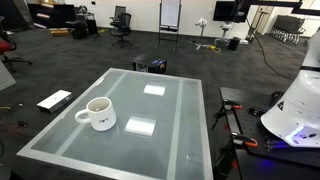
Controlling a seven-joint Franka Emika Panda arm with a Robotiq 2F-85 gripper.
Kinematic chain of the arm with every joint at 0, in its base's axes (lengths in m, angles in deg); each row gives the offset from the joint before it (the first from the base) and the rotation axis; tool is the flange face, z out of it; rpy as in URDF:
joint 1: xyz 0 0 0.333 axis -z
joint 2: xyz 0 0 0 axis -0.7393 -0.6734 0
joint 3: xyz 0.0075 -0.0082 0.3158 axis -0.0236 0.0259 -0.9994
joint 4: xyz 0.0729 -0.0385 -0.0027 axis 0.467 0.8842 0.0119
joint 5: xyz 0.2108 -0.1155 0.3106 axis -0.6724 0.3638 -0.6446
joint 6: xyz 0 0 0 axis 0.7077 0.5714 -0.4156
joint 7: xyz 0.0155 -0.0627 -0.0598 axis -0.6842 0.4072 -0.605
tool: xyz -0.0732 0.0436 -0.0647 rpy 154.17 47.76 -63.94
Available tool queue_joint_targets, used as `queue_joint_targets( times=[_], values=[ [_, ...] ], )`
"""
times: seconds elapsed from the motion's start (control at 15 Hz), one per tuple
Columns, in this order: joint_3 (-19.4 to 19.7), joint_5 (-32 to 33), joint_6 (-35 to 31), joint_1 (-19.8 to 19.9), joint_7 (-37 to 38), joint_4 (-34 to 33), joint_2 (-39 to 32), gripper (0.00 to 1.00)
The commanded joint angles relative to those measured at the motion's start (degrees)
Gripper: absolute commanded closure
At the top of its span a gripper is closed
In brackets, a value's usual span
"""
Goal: Take the marker out of the cup and put it on the table
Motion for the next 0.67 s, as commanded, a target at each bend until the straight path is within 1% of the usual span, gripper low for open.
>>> queue_joint_targets(
  times=[0.0, 0.4, 0.6],
  values=[
    [0.5, 0.4, 0.3, -0.7, 0.4, -0.2, 0.0, 0.00],
    [0.7, 0.1, -0.1, -0.9, 0.4, -0.3, -0.2, 0.00],
    [1.1, -0.3, -3.0, -2.3, -0.6, -1.7, -2.1, 0.00]
  ],
)
